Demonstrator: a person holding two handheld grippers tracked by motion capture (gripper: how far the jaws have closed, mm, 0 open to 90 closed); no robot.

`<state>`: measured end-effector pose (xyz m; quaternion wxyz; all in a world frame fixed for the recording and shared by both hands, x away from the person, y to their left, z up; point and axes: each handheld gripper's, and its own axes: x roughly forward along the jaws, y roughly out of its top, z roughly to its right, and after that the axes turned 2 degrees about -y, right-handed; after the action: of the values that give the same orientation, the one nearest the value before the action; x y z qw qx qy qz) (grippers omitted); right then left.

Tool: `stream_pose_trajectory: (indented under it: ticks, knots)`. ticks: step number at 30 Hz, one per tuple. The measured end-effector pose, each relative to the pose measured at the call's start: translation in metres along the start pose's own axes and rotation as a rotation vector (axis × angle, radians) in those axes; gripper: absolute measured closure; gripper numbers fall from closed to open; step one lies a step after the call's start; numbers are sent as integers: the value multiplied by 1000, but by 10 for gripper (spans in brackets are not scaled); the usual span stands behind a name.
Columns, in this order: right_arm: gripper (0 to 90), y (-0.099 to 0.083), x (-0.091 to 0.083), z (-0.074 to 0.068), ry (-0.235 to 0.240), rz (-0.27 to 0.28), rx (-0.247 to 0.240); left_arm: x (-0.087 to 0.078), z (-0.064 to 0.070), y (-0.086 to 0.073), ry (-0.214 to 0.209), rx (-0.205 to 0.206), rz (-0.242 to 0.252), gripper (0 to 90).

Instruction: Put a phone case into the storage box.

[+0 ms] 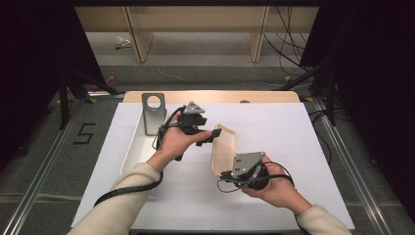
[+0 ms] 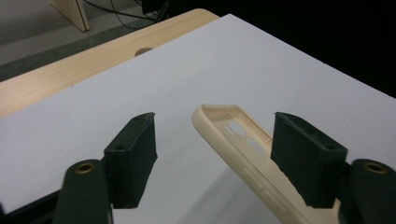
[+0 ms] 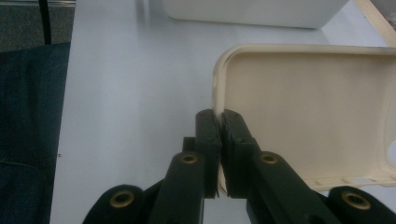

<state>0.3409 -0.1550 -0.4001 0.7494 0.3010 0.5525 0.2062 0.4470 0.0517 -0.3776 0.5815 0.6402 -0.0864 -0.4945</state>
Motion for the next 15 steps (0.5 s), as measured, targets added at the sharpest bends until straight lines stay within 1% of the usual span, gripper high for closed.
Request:
stream_pose_trajectory:
  ticks: [3, 5, 7, 11, 12, 15]
  knots:
    - [869, 0, 0, 0, -3, -1, -3, 7, 0, 0, -14, -30, -33, 349]
    - [868, 0, 0, 0, -3, -2, -6, 11, -1, 1, -10, -36, -51, 376]
    - [869, 1, 0, 0, -4, 0, -7, 15, -2, 1, -5, -52, -67, 393]
    - [868, 1, 0, -1, -4, -2, -8, 20, -4, 2, 3, -76, -83, 429]
    - [868, 1, 0, -1, -4, -2, -8, 21, -5, 3, 2, -91, -88, 442]
    - [868, 1, 0, -1, -5, -2, -11, 23, -5, 4, -4, -109, -99, 488]
